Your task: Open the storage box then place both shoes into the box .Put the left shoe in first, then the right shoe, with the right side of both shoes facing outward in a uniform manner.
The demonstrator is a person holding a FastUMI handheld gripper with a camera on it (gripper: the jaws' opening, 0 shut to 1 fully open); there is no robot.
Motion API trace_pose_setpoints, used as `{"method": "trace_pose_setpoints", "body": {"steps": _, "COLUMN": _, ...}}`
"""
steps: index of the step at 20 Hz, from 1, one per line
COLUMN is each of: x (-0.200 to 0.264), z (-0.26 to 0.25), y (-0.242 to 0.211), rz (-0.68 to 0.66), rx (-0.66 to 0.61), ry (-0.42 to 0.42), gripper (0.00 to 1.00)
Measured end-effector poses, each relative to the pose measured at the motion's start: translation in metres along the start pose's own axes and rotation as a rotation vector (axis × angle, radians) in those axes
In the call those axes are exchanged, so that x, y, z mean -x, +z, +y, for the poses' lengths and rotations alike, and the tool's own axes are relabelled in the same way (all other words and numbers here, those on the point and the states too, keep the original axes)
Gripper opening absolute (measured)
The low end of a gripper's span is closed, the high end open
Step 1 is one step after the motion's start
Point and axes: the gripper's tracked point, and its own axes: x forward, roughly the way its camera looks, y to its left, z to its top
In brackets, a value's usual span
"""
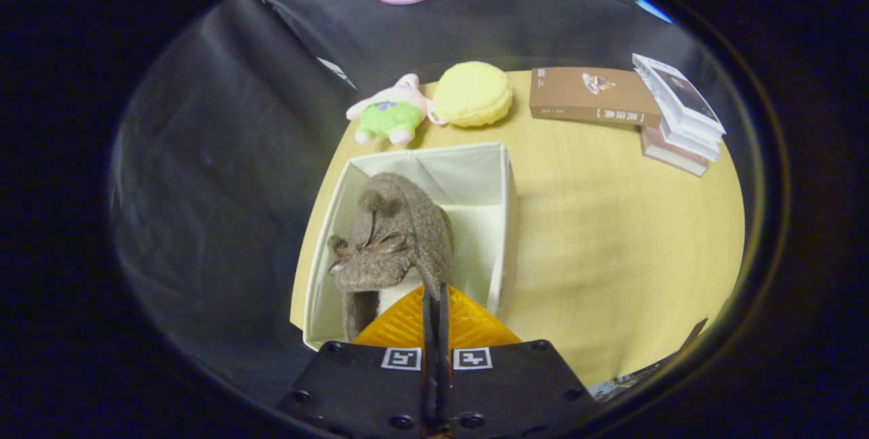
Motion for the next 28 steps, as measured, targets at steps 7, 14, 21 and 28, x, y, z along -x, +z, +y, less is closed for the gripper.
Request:
{"method": "trace_pose_setpoints", "body": {"steps": 7, "x": -0.008, "z": -0.002, "y": -0.011, "rz": 0.001, "rx": -0.045, "ry": 0.016, "gripper": 0.23}}
{"method": "trace_pose_setpoints", "body": {"steps": 14, "x": 0.047, "z": -0.010, "y": -0.003, "rz": -0.146, "rx": 0.069, "ry": 0.088, "gripper": 1.00}}
{"method": "trace_pose_setpoints", "body": {"steps": 21, "x": 0.096, "z": -0.079, "y": 0.037, "rz": -0.449, "rx": 0.141, "ry": 0.066, "gripper": 1.00}}
{"method": "trace_pose_setpoints", "body": {"steps": 28, "x": 0.141, "z": -0.142, "y": 0.070, "rz": -0.901, "rx": 0.334, "ry": -0.116, "gripper": 1.00}}
